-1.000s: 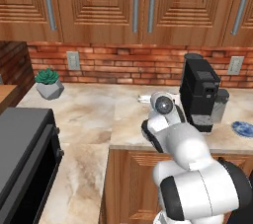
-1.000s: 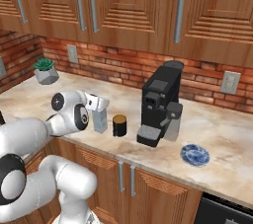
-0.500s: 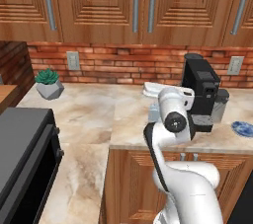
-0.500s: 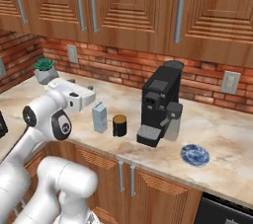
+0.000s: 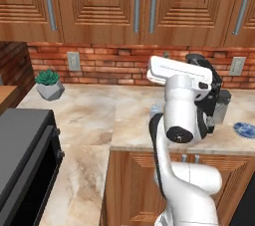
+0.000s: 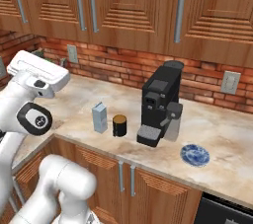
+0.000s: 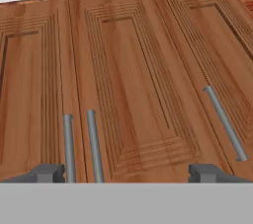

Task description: Take a sugar cube from the saucer and place it inside the coffee. Then, grab milk from the fridge and place it next to the coffee on the counter to sweeten the coffee.

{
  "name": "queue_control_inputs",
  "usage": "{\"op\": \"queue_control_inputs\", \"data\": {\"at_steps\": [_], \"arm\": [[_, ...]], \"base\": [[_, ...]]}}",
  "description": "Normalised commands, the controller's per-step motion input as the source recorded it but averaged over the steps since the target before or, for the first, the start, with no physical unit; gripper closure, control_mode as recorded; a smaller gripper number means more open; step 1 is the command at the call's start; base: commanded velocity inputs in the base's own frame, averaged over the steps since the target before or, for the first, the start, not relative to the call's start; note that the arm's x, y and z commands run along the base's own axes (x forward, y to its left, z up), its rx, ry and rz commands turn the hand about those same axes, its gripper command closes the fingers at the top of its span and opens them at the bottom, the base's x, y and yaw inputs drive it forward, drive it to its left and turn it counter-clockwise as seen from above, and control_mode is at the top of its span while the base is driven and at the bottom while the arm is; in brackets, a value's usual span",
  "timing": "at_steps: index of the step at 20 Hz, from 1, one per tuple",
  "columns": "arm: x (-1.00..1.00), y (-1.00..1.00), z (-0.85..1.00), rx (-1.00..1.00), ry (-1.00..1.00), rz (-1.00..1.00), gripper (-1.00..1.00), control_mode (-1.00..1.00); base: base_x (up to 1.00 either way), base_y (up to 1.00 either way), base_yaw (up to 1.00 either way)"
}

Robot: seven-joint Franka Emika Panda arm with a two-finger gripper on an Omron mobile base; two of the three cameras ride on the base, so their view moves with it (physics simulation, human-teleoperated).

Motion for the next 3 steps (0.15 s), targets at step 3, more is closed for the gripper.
{"op": "queue_control_inputs", "data": {"at_steps": [3], "arm": [[-0.16, 0.00, 0.00, 0.00, -0.13, -0.04, -1.00, -1.00]], "base": [[0.00, 0.00, 0.00]]}}
